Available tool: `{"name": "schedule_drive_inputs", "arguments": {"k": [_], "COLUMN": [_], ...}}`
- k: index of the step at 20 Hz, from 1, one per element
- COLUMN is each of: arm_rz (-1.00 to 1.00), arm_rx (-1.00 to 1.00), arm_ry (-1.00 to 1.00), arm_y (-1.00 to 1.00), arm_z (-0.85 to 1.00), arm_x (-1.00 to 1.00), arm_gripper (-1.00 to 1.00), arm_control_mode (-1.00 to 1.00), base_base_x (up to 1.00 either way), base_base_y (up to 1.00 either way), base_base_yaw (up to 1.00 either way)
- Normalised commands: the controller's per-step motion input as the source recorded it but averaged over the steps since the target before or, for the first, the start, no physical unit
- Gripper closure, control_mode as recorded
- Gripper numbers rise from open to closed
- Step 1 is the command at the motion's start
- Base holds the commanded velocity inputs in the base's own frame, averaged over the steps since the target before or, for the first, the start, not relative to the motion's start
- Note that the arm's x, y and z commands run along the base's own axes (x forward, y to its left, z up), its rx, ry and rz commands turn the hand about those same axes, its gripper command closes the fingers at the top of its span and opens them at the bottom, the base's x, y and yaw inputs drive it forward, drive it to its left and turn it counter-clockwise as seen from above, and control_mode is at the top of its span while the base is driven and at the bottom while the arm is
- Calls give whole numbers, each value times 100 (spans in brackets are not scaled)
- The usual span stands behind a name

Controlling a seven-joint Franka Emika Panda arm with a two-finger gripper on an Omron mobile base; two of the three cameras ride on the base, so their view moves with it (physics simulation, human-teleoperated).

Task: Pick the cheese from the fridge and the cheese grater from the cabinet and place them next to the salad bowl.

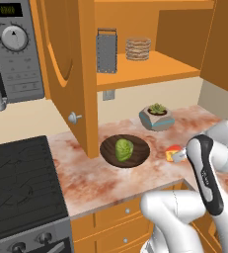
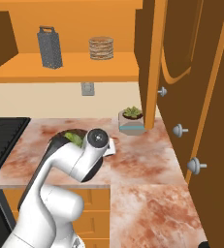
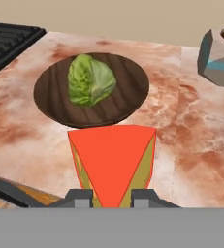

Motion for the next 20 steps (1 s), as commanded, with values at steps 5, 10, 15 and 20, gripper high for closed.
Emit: {"name": "schedule_drive_inputs", "arguments": {"k": [5, 10, 15, 20], "arm_rz": [13, 13, 16, 19], "arm_rx": [-2, -1, 0, 0], "arm_ry": [0, 0, 0, 0], "arm_y": [-4, -7, -11, -20], "arm_z": [-25, -21, -18, -19], "arm_x": [35, 37, 31, 22], "arm_gripper": [100, 100, 100, 100], "arm_control_mode": [-100, -100, -100, -100], "base_base_x": [0, 0, 0, 0], "base_base_y": [0, 0, 0, 0], "base_base_yaw": [0, 0, 0, 0]}}
